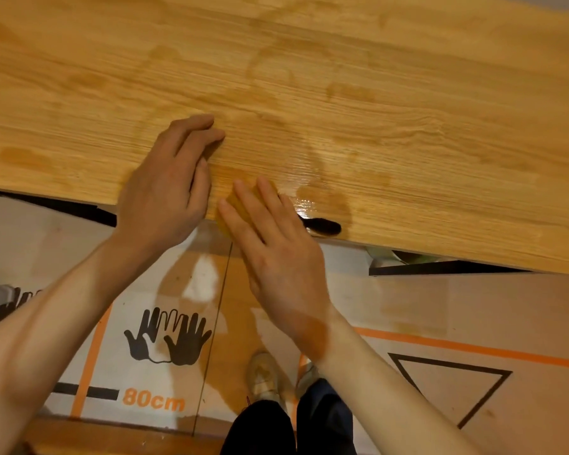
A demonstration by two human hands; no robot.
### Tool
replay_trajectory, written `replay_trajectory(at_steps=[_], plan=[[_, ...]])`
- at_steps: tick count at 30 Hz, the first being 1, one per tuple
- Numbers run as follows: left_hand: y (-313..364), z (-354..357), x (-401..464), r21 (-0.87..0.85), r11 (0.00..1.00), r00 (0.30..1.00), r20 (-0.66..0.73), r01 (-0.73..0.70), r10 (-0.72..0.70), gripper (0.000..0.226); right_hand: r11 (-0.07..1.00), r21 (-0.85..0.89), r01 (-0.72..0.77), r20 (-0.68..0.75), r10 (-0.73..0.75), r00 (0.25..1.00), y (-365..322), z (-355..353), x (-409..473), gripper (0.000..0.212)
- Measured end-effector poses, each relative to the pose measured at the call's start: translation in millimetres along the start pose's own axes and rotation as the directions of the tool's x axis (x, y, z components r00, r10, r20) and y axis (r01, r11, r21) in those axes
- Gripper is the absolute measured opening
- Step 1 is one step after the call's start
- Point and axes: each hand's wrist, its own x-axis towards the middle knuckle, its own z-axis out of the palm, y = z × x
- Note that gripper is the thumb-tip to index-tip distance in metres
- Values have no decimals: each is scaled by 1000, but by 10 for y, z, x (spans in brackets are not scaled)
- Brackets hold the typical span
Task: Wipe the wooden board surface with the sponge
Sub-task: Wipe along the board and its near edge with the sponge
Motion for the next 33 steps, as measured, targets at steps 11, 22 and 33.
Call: replay_trajectory(at_steps=[11,22,33], plan=[[7,-34,8,-10,1000,1000,21,11,-10,41,885,98,-456,85,449,890,666,-606,-91,44],[-24,6,16,-13,1000,1000,25,-3,4,44,935,86,-345,173,327,929,594,-653,-372,47],[-47,-36,41,-20,1000,999,32,-9,10,44,914,131,-383,129,368,921,739,-564,154,46]])
